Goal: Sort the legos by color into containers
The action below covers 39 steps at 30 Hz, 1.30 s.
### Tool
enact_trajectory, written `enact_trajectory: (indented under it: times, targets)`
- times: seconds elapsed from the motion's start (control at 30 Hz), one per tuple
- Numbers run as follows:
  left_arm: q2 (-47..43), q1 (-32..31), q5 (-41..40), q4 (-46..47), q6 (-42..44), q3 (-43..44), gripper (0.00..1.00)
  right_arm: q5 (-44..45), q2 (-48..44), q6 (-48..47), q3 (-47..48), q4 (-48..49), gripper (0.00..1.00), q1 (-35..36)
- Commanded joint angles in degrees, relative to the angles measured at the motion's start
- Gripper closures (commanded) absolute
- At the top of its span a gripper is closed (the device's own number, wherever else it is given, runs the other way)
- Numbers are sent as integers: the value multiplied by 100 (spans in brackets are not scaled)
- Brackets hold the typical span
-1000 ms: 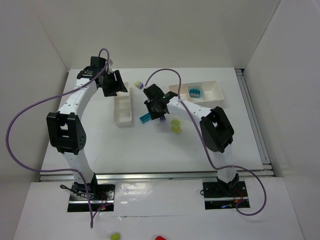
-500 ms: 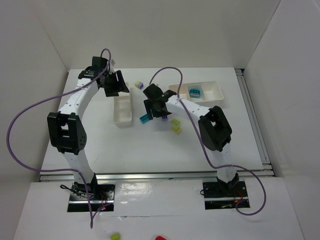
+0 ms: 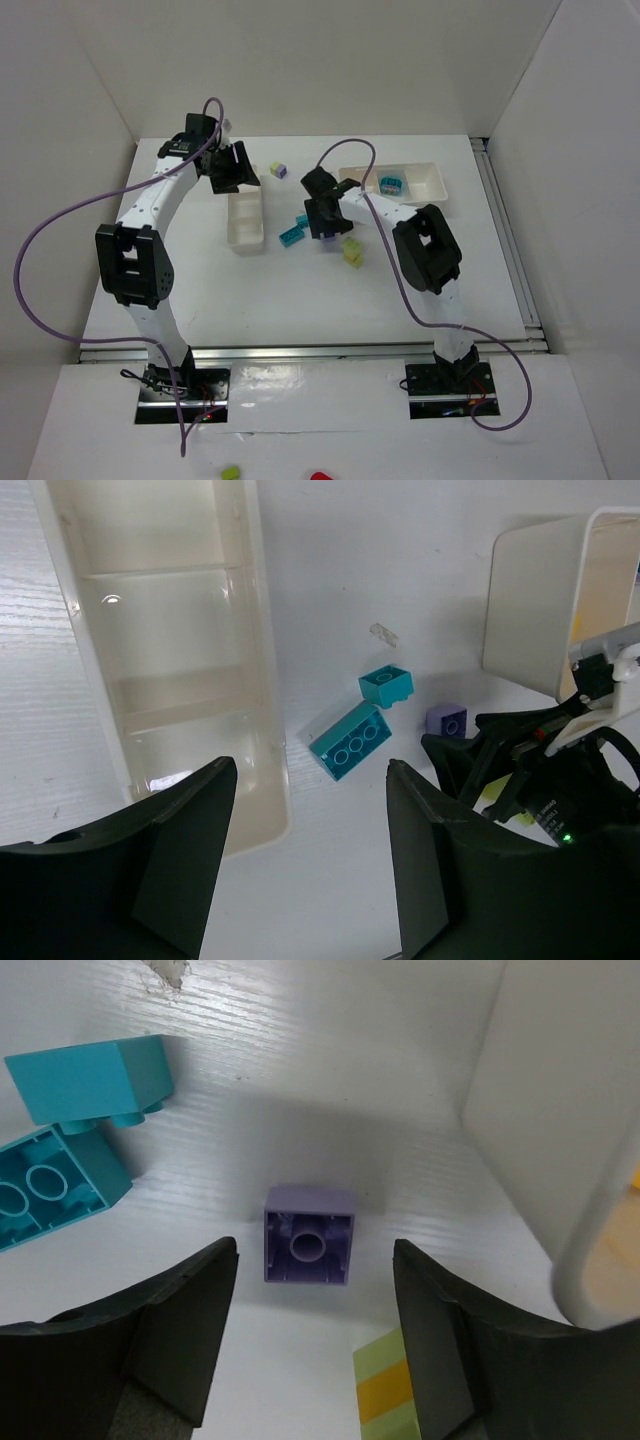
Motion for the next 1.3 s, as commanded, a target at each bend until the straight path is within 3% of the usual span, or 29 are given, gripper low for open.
enact_trajectory:
  times: [0.0,0.17,0.27,0.33,0.43,0.6,0.97,1.27]
  targets:
    - [79,-24,92,57,132,42,29,-227,123,-120,-42,384,31,1]
    - [79,-24,92,57,132,104,29,-455,246,-120,19,437,49,1]
    - [79,-24,92,57,132,104,29,-343,81,-120,89,350,73,1]
    - [79,-24,40,57,132,104,29,-175,-165,-120,159,270,77,53]
    - [79,-24,39,57,132,156,29,290,-903,-120,90,340,77,54]
    - [185,-129,39,57,132,279,29,590,-1730,11,-313,629,76,-754]
    - [361,-367,-75,-145,193,613,29,924,-1310,354,-7,692,75,-2564]
    - [483,-367,-75,-259,299,613,27,1205,-783,302,239,868,69,-3093]
